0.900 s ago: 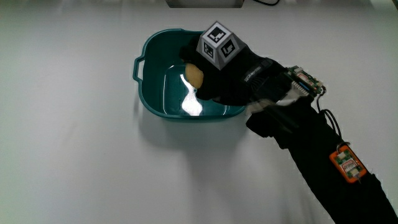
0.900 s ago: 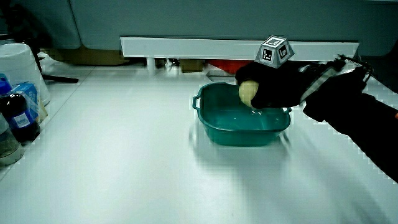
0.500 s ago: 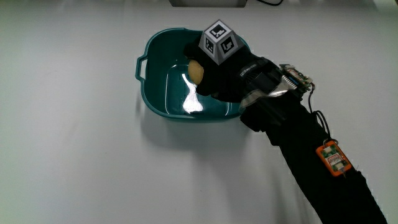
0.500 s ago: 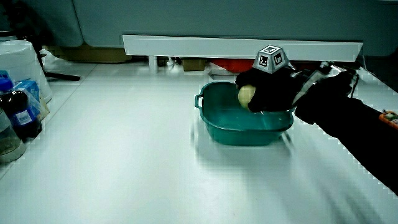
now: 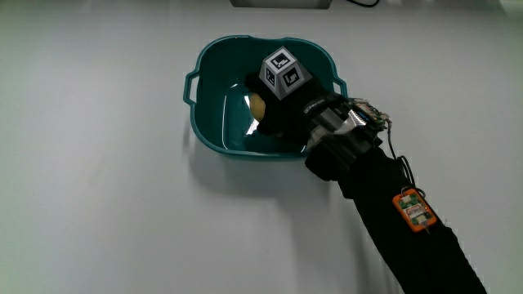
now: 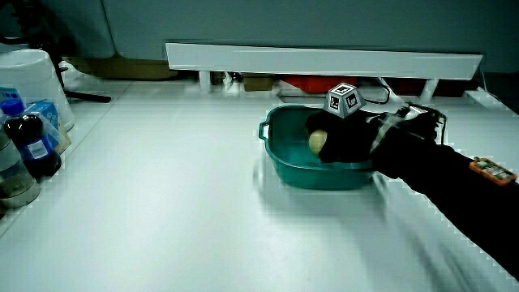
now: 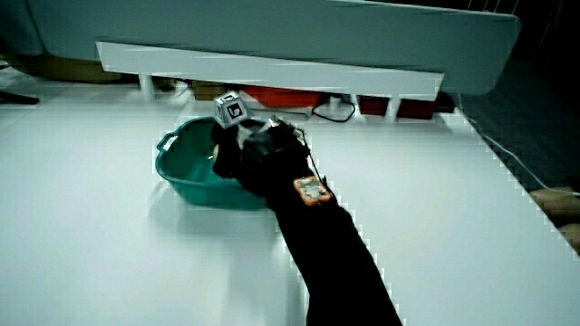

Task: Place pear into plate

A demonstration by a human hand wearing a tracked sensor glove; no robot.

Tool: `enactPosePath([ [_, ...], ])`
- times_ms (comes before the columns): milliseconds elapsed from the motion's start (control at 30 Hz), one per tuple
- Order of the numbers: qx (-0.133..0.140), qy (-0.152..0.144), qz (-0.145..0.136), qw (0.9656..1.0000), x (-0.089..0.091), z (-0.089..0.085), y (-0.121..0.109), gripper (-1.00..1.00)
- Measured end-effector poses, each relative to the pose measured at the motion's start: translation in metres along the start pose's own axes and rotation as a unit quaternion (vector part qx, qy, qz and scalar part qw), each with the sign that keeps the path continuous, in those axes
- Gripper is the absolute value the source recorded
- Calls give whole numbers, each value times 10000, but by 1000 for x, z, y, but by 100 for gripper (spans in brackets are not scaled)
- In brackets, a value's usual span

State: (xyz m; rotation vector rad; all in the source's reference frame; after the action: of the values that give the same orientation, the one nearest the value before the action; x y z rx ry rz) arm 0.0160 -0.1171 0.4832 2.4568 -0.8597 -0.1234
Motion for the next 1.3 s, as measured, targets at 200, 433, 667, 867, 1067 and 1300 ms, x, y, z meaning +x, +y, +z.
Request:
enactPosePath([
  [200,-186,-128,-78,9997,-5,-16,9,0],
  [433,-256,-88,-133,9995,-4,-22,13,0],
  [667,-349,-96,-199,9991,-6,-33,16,0],
  [867,-348,-98,-177,9992,-7,-35,16,0],
  [1067,-317,-150,-144,9993,-9,-36,15,-11],
  [1300,-249,-181,-98,9995,-12,-37,14,-36],
])
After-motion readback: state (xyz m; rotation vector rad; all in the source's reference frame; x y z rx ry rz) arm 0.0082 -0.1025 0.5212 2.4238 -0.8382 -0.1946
